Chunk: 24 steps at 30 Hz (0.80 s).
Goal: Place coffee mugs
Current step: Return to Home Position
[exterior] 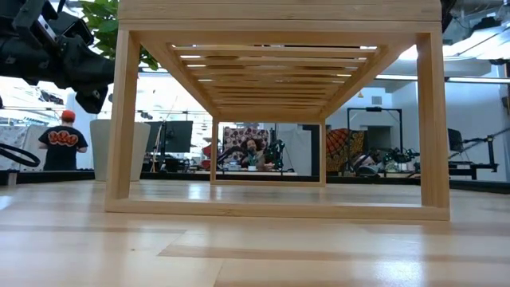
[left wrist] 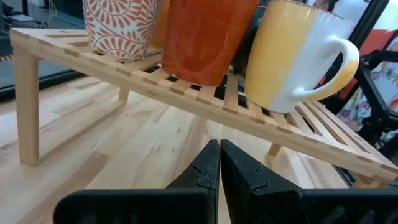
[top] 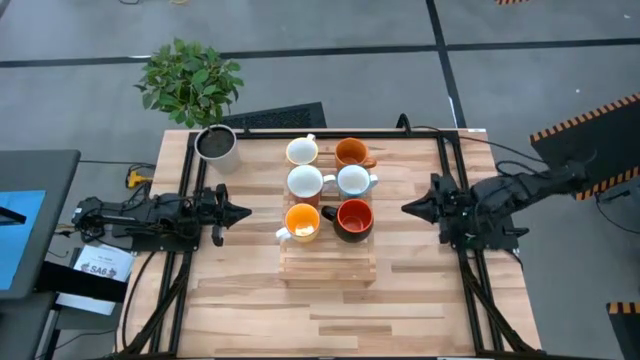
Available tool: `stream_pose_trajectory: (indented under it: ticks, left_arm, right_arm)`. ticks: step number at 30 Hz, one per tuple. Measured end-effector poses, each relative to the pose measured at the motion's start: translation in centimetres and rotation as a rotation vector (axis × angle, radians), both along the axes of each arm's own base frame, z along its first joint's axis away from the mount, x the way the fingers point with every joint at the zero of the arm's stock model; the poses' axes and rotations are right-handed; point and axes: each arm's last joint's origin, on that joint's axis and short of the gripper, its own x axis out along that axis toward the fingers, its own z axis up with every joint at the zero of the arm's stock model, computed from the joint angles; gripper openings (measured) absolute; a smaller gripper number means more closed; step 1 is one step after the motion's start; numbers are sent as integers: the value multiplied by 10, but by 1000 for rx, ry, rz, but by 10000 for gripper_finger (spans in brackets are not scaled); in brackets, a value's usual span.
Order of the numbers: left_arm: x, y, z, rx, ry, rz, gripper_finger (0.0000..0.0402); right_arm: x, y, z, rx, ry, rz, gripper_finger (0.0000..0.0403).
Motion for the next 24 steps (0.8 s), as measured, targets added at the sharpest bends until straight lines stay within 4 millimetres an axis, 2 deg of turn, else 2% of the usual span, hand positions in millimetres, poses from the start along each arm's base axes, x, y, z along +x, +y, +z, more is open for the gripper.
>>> stream_pose_trajectory:
  ticks: [3, 10, 19, 24]
  left_arm:
    - [0, 0, 0, 0, 0, 0, 0]
    - [0, 0, 0, 0, 0, 0, 0]
    - [0, 0, 0, 0, 0, -1, 0]
    - [0, 0, 0, 0, -1, -1, 0]
  right_arm:
    - [-3, -11, -15, -7, -45, 44, 20]
    - [-23, -30, -50, -48, -86, -11, 20]
    - [-40, -32, -96, -48, -249, -25, 20]
    - [-34, -31, -111, -98, -221, 5, 20]
